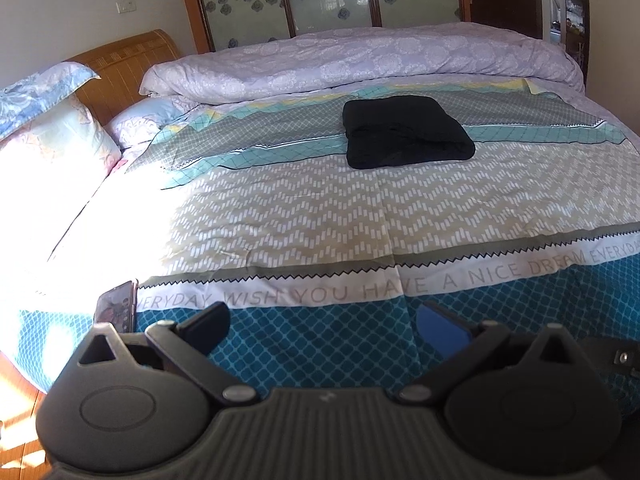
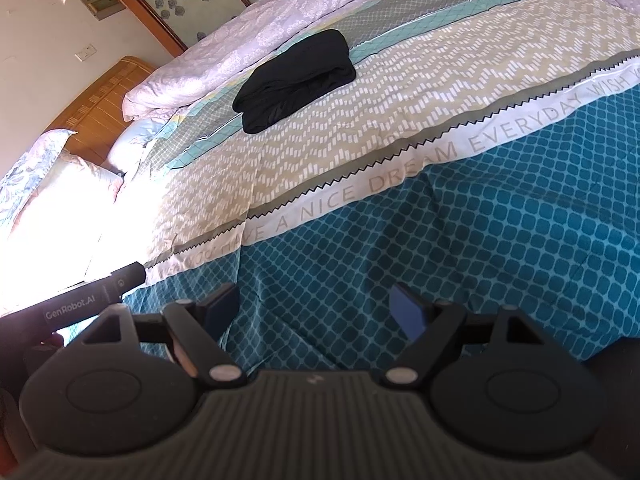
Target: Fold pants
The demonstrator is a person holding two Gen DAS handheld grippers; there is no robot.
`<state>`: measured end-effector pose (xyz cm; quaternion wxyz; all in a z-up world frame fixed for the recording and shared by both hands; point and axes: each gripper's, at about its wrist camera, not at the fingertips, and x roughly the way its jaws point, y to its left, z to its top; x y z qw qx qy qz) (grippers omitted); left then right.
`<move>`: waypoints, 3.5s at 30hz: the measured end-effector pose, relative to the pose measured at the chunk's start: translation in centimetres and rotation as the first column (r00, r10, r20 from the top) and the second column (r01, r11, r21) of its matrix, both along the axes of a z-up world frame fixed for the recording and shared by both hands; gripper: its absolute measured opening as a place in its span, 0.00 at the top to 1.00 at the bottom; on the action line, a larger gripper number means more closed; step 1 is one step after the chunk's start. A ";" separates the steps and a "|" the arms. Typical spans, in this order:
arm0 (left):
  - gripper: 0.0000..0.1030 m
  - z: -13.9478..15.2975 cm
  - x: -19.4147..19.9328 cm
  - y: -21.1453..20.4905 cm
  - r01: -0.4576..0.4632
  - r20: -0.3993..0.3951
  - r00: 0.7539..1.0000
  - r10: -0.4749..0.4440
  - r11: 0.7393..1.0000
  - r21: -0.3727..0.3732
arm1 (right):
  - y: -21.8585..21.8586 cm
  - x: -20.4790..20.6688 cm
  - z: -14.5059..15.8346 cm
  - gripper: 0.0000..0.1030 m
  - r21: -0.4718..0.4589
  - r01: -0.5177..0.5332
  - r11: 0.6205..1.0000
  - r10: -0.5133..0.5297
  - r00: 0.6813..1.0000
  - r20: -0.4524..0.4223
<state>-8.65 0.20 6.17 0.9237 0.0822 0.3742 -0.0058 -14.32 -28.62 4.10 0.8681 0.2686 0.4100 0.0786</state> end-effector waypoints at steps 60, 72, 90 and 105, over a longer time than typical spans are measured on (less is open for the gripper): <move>0.00 -2.7 0.3 -1.0 -0.024 -0.087 0.996 0.034 0.993 0.118 | 0.0 0.0 -0.4 0.18 -0.018 0.035 0.999 -0.036 0.999 -0.009; 0.00 -3.5 0.9 -0.3 -0.006 -0.221 0.975 0.000 1.000 -0.028 | -0.2 0.0 -0.3 0.18 -0.040 0.062 0.997 -0.062 0.998 0.002; 0.00 -0.5 -0.5 -0.7 0.020 -0.130 0.991 -0.028 0.998 -0.062 | 0.4 -1.2 2.2 0.10 -0.128 0.108 0.986 -0.091 0.987 0.132; 0.00 -0.9 -0.2 -1.1 0.047 -0.195 0.979 -0.066 0.994 -0.099 | 0.4 -1.2 1.7 0.09 -0.130 0.148 0.980 -0.136 0.986 0.095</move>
